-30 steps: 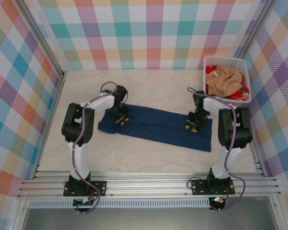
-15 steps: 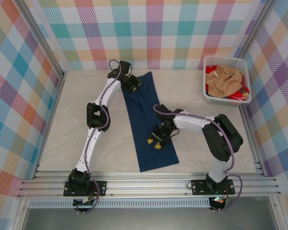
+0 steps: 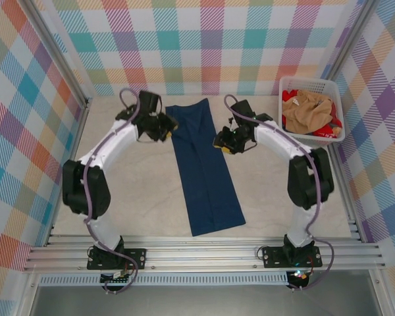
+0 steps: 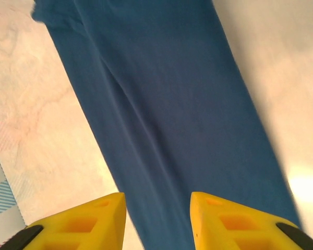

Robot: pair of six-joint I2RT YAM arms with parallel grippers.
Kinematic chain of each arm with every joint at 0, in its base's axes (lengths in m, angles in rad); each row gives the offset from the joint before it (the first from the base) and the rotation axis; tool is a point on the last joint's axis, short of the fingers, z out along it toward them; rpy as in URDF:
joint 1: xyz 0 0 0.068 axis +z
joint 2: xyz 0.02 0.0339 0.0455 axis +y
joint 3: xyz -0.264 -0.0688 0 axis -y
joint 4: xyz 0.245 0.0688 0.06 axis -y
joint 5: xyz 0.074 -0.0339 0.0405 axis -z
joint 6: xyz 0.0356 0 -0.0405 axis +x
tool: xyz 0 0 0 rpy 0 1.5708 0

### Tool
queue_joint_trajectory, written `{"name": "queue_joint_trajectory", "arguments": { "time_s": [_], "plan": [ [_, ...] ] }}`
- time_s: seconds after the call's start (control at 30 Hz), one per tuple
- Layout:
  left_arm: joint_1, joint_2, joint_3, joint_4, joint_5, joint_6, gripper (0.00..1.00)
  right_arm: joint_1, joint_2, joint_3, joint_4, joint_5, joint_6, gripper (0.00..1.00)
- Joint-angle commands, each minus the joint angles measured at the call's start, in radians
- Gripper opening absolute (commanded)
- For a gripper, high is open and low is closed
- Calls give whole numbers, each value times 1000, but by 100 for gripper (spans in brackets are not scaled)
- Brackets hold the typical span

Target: Fold and stack the t-shirts

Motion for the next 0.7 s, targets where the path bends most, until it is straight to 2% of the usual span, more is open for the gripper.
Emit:
{"name": "queue_joint_trajectory", "arguments": {
  "time_s": [0.0,0.17,0.33,0.53,0.67],
  "plan": [
    [-86,64,-226,207,-12,-186,36,7,175,159,7,-92,-141,34],
    [-124,178,-199,237,-51,-188,35,3,328,283,-33,-35,-87,31],
    [-108,299,-124,151,-84,-120,33,-19,410,293,-111,31,9,30],
    [-76,393,1,65,-75,0,33,-60,346,156,-171,181,120,29],
    [-55,421,53,13,-97,42,33,-65,309,113,-167,203,154,29]
  ]
}}
